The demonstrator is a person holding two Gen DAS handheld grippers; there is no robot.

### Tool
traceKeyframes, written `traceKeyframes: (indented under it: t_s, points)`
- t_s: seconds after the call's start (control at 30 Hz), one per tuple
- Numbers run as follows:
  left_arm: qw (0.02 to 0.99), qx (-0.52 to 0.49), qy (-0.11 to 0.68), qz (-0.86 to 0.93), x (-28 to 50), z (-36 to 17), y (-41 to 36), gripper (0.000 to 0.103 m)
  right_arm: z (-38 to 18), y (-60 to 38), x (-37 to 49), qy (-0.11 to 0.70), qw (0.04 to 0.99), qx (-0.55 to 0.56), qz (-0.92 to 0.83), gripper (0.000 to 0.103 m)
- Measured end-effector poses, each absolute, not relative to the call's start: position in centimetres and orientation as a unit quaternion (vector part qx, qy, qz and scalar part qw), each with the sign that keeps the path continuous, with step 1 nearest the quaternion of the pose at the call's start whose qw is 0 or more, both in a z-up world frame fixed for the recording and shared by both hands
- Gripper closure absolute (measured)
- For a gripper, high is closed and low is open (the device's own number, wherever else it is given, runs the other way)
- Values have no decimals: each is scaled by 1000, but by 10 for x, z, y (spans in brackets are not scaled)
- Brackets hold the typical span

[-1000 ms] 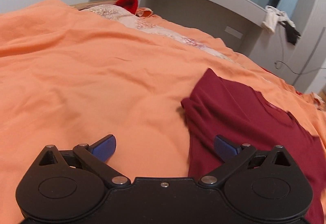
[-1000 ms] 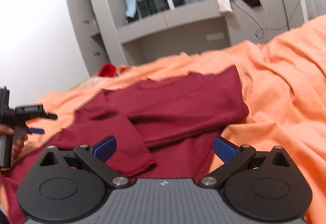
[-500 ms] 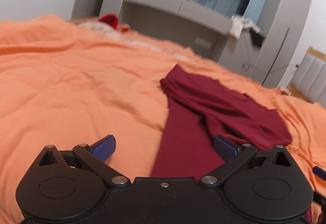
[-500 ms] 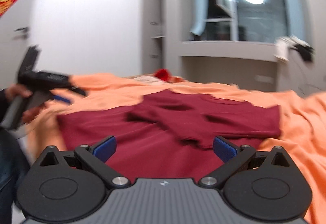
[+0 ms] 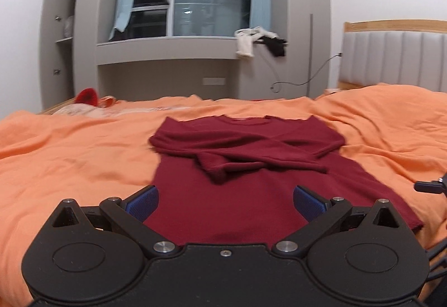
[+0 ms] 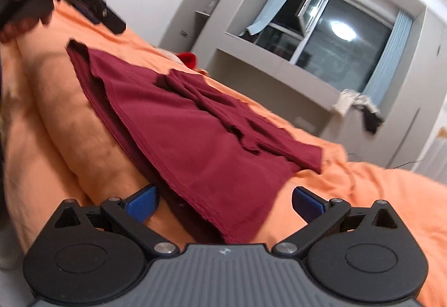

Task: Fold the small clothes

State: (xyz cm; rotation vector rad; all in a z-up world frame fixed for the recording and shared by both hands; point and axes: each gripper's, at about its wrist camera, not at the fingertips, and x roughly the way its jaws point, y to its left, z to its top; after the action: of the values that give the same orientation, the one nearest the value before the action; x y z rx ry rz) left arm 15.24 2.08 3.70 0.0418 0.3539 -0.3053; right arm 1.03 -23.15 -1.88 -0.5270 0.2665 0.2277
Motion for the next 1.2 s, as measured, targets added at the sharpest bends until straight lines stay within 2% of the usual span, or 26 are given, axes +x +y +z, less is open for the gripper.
traceKeyframes:
  t_s: [0.2,0.27,0.37,0.4,0.43,0.5,0.53,0.7,0.77,0.8,0.83,1.03,1.07,1.13,1.2]
  points:
    - [971,21,178,-157,154,33,20,1,-38,-208,-1,53,932,-355,58,2]
    - [971,17,177,-159,154,33,21,1,-42,-198,-1,34,928,-368,53,9]
    - [969,13,173,-176,152,33,22,1,-45,-188,4,33,924,-375,62,26]
    - [968,15,172,-181,151,32,21,1,-45,-186,7,34,923,-376,67,38]
    - [967,20,169,-190,150,31,19,1,-45,-183,10,37,923,-376,73,59]
    - [964,40,162,-204,145,28,14,1,-43,-181,15,37,924,-373,77,84]
    - [964,58,156,-206,143,24,10,1,-41,-180,16,36,925,-369,81,86]
    - [950,160,136,-229,131,10,-14,1,-34,-179,12,30,933,-344,103,86]
    - [945,184,130,-237,128,6,-20,1,-37,-180,11,38,931,-345,114,69]
    - [944,189,130,-239,127,5,-22,1,-37,-180,10,42,931,-341,123,51]
    - [943,194,130,-237,128,4,-23,1,-38,-179,7,43,931,-336,133,46]
    - [950,159,136,-231,136,9,-17,1,-46,-161,7,45,924,-356,133,44]
    - [950,155,140,-231,138,9,-17,1,-49,-158,10,45,923,-362,123,43]
    - [949,154,143,-233,138,8,-17,1,-51,-155,15,41,922,-372,98,34]
    - [948,160,141,-238,137,7,-18,1,-50,-152,18,40,923,-376,78,33]
